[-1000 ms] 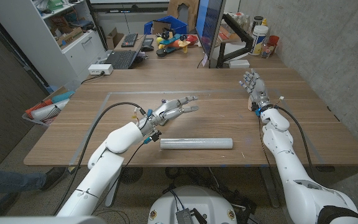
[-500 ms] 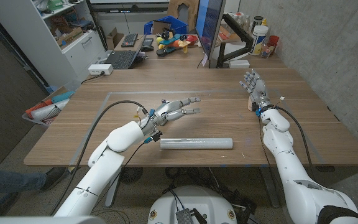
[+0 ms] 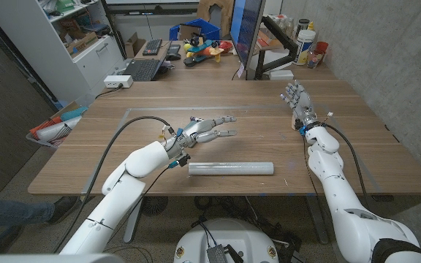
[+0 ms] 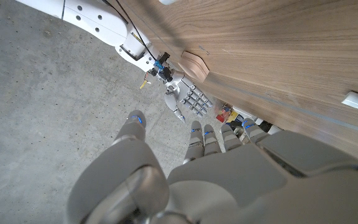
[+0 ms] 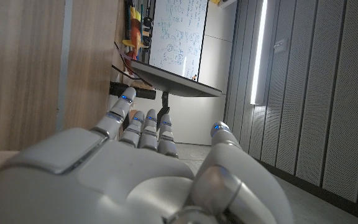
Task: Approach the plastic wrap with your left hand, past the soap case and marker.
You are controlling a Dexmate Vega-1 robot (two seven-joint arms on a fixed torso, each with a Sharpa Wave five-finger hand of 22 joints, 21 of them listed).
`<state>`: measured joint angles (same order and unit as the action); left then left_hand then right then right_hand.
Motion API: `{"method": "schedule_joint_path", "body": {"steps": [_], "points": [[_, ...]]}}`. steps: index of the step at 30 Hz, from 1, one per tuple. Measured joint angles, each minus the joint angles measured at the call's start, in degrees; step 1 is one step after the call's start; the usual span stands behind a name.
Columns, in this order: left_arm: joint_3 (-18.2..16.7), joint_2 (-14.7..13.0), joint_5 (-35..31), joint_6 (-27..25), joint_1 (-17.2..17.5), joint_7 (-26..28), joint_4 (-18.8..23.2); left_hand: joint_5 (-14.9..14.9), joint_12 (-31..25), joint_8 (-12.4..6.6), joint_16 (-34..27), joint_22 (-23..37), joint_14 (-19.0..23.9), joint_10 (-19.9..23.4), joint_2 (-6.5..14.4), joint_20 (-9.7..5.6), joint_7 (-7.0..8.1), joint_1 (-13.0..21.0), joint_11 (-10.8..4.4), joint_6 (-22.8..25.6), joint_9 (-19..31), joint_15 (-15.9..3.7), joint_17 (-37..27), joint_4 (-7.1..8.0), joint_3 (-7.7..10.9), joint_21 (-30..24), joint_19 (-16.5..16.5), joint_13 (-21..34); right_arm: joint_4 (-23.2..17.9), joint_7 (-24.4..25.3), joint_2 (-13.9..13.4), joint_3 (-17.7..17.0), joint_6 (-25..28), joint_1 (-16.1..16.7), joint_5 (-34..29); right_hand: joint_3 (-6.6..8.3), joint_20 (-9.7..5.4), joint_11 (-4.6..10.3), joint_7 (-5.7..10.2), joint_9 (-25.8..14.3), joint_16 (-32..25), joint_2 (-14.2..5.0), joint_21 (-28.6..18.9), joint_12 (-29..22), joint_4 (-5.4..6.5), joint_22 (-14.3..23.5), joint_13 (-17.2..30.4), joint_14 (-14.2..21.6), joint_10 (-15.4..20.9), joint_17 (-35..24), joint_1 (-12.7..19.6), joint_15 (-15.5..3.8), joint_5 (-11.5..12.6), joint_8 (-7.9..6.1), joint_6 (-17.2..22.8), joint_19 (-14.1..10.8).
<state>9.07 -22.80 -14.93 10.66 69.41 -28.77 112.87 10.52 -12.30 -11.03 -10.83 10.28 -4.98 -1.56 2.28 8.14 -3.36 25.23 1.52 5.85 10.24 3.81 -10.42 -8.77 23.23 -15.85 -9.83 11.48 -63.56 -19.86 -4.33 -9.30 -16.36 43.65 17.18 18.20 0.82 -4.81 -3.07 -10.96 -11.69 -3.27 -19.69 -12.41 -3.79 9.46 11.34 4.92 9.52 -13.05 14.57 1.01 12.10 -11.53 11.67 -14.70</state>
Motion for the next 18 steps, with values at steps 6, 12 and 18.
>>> {"method": "schedule_joint_path", "body": {"steps": [6, 12, 18], "points": [[0.4, -0.8, -1.2, -0.2, -0.3, -0.3, 0.4, 0.0, 0.0, 0.0, 0.0, 0.0, 0.0, 0.0, -0.2, 0.1, 0.0, 0.2, 0.01, 0.0, 0.0, 0.0, 0.0, 0.0, 0.0, 0.0, 0.1, 0.0, 0.1, 0.0, 0.0, 0.2, -0.1, -0.3, -0.2, 0.0, 0.0, 0.0, 0.0, 0.0, 0.0, 0.0, 0.2, 0.4, 0.0, 0.0, 0.0, 0.0, 0.0, 0.1, 0.0, 0.0, 0.0, 0.0, 0.0, 0.0], [1.0, -1.2, -2.5, -0.2, -0.8, -0.6, 0.5, 0.0, 0.0, 0.0, 0.0, 0.0, 0.0, 0.0, -0.2, 0.09, 0.0, 0.3, 0.0, 0.0, 0.0, 0.0, 0.0, 0.0, 0.0, 0.4, 0.1, 0.0, 0.2, -0.1, 0.0, 0.4, -0.1, -0.6, -0.4, 0.24, 0.0, 0.0, 0.0, 0.0, 0.0, 0.0, 0.4, 0.4, -0.23, 0.0, 0.0, 0.0, 0.0, 0.3, 0.0, 0.0, 0.0, 0.0, 0.0, 0.0], [1.8, -1.4, -3.0, -0.2, -1.4, -1.0, 0.4, 0.0, 0.0, 0.0, 0.0, 0.0, 0.0, 0.0, 0.1, 0.09, 0.0, 0.5, 0.01, 0.0, 0.0, 0.0, 0.0, 0.0, 0.0, 0.4, 0.1, 0.0, 0.2, -0.1, 0.0, 0.5, 0.2, -0.7, -0.5, 0.24, 0.0, 0.0, 0.0, 0.0, 0.0, 0.0, 0.4, 0.4, -0.23, 0.0, 0.0, 0.0, 0.0, 0.3, 0.0, 0.0, 0.0, 0.0, 0.0, 0.0]]}}
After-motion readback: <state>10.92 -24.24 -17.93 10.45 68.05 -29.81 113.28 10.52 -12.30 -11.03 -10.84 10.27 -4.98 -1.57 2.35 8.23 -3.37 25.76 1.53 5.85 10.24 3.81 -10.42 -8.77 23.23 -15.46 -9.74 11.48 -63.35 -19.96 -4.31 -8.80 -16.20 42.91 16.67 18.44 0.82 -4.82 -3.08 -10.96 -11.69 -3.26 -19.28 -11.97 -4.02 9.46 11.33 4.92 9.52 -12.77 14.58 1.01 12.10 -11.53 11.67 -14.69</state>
